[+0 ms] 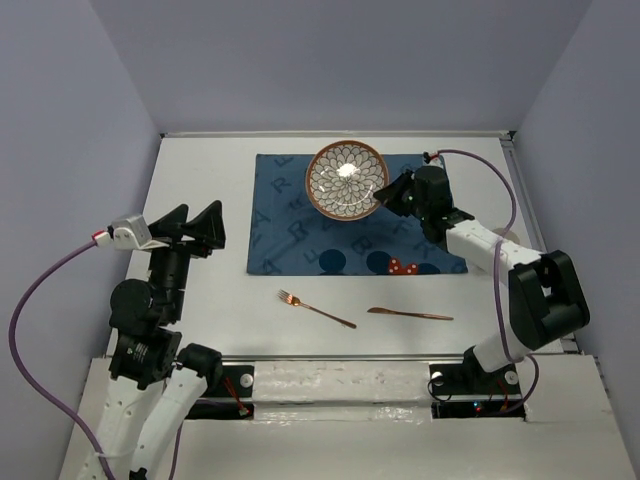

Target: Set the dinner table for one person

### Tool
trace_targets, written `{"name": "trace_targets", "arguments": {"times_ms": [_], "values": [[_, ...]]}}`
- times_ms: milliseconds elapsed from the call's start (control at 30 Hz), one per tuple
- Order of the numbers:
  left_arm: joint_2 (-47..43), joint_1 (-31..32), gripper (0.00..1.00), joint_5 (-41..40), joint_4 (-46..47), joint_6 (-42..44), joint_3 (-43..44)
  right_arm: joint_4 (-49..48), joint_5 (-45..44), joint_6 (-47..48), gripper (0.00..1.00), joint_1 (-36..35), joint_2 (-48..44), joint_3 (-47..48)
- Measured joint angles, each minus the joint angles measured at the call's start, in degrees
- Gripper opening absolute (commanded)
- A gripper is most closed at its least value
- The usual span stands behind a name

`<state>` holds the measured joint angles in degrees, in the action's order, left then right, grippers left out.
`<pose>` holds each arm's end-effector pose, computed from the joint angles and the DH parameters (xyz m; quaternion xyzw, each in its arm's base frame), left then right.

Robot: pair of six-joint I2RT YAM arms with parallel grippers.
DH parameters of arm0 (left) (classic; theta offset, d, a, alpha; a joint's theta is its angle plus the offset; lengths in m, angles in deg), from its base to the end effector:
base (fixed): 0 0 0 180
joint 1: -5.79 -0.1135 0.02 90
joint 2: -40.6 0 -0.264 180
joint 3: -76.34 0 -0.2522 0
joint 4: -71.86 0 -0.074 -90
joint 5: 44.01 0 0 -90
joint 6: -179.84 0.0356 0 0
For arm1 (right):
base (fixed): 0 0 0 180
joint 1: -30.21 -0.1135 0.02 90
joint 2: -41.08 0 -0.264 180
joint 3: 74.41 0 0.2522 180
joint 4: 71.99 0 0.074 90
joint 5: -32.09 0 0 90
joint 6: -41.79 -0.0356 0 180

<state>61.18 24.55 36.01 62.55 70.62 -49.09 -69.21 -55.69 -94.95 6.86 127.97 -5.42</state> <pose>0.0787 -0.0202 0.3928 -0.0754 0.5373 -0.2285 0.8083 0.3191 0.1393 0.2609 0.1559 0.8075 0.3395 0.4564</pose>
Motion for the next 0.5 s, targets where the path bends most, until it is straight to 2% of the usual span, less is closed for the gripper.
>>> {"name": "trace_targets", "arguments": {"times_ms": [167,500], "values": [[1.1,0.0,0.99,0.5,0.0,-0.2,0.0,-0.4,5.9,-1.6,0.0,3.1,4.0,0.0],[1.8,0.0,0.99,1.0,0.0,-0.2,-0.1,-2.7,10.5,-4.0,0.0,4.0,10.4,-1.3]]}}
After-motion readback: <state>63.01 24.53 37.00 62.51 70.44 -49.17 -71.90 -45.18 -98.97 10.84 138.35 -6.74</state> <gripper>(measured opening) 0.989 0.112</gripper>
